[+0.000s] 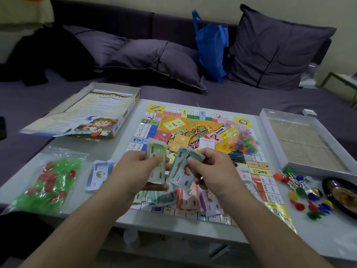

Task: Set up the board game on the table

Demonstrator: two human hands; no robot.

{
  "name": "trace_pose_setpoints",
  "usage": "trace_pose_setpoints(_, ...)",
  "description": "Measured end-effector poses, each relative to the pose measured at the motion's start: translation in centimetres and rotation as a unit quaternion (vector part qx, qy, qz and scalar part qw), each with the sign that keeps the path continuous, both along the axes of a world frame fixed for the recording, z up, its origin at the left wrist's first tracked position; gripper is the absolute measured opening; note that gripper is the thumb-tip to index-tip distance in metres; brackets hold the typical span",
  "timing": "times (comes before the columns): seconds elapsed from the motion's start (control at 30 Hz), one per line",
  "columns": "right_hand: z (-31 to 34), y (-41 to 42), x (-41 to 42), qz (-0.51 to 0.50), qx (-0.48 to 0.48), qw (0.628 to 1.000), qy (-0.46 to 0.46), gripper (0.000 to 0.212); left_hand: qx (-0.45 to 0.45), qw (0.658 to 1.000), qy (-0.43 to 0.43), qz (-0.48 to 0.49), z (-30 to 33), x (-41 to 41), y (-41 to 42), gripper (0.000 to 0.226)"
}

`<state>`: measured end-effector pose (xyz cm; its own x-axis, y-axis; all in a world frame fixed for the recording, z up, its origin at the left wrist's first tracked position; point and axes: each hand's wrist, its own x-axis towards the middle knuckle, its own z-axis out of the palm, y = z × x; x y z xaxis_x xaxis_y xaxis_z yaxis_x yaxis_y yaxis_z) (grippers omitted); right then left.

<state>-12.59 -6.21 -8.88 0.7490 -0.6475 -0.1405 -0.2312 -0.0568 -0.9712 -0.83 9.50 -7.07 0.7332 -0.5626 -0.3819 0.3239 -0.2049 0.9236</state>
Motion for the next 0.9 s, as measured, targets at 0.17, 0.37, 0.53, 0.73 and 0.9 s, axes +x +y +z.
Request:
trace_pose_setpoints(0.17, -0.3, 0.5, 0.9, 0.023, -0.068, 0.995, 0.074, 0.007, 0.003, 0.999, 0.021, 0.027, 0.7, 1.8, 1.3, 0.021)
trace_pose_setpoints(0.37, -1.5, 2.2, 3.1, 0.08, -0.182, 0.966, 0.164, 0.019, -0.003, 0.998, 0.055, 0.04, 1.3, 2.6, 2.2, 0.022)
trace_pose_setpoints(0.53, -3.0, 4.1, 4.5, 0.12, -0.337, 0.903, 0.24, 0.03, 0.0, 0.997, 0.054, 0.047, 1.4, 3.1, 3.0, 0.022)
trace_pose_setpoints(0.73, -1.9, 2.3, 4.3, 0.27, -0.393, 0.845, 0.242, 0.092, -0.003, 0.997, 0.055, 0.06, 1.7, 4.0, 4.0, 0.022)
trace_pose_setpoints(0.9, -1.3, 1.7, 3.7, 0.39, -0.407, 0.779, 0.274, 0.127, -0.007, 0.997, 0.052, 0.059, 1.8, 4.0, 4.3, 0.022)
